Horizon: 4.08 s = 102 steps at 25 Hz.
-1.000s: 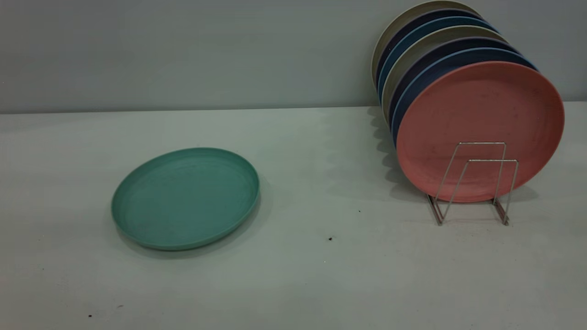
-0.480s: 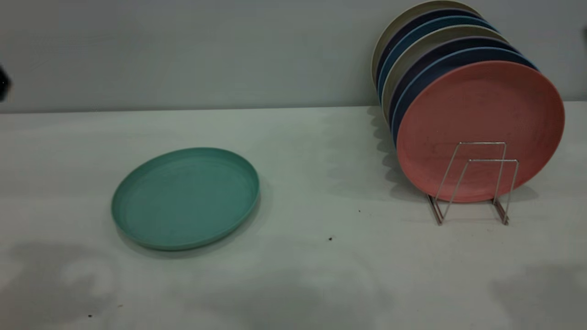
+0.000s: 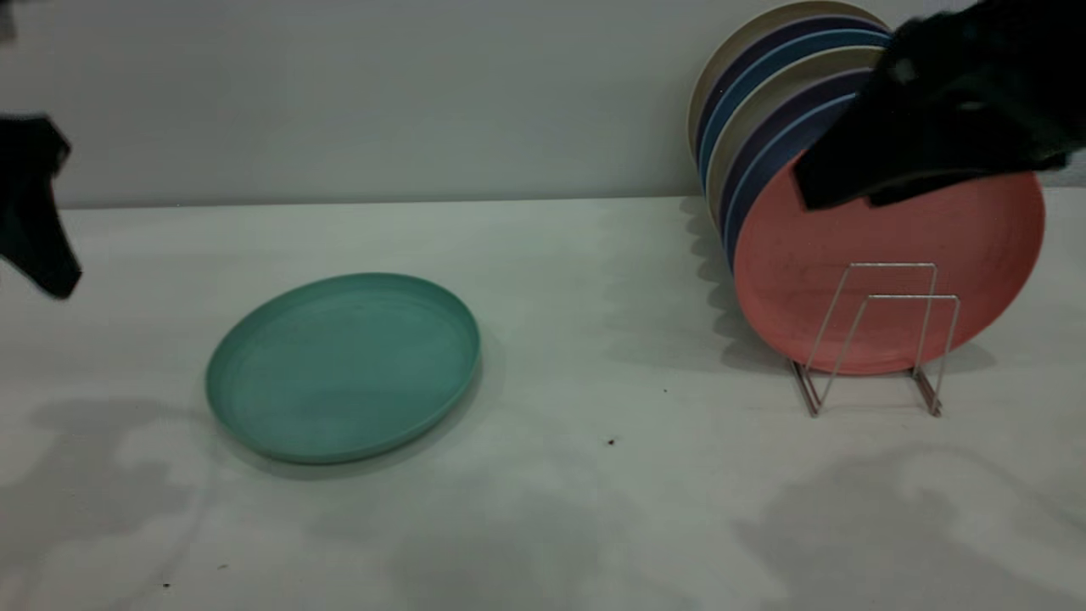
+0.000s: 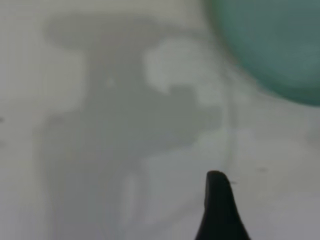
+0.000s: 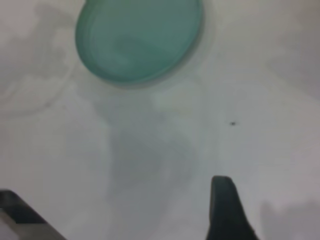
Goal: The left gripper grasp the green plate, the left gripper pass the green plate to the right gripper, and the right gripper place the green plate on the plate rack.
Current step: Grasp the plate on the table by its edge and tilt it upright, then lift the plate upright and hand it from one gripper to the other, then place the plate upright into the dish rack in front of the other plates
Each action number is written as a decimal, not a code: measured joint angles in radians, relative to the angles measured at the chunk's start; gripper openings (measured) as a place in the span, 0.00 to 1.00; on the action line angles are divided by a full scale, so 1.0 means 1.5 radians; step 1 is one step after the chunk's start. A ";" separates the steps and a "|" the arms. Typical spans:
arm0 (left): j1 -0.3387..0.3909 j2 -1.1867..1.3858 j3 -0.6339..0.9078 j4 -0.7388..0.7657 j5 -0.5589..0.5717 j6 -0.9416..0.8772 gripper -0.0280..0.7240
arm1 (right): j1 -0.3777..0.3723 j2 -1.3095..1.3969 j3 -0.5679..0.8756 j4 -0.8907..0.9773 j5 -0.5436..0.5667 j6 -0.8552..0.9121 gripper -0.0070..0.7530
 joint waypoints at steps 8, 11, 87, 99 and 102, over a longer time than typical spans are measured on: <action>0.055 0.211 -0.134 -0.111 0.001 0.092 0.73 | 0.011 0.120 -0.001 0.249 0.033 -0.195 0.63; 0.052 0.298 -0.206 -0.180 0.005 0.155 0.73 | 0.011 0.153 -0.011 0.308 0.057 -0.243 0.63; -0.122 0.228 -0.320 -0.460 0.265 0.452 0.88 | -0.055 0.355 -0.380 0.000 0.329 0.085 0.13; -0.122 0.074 -0.320 -0.381 0.289 0.445 0.81 | -0.135 0.272 -0.380 -0.101 0.354 -0.074 0.13; -0.122 0.063 -0.320 -0.375 0.298 0.440 0.80 | -0.136 0.214 -0.380 -0.188 0.351 -0.174 0.13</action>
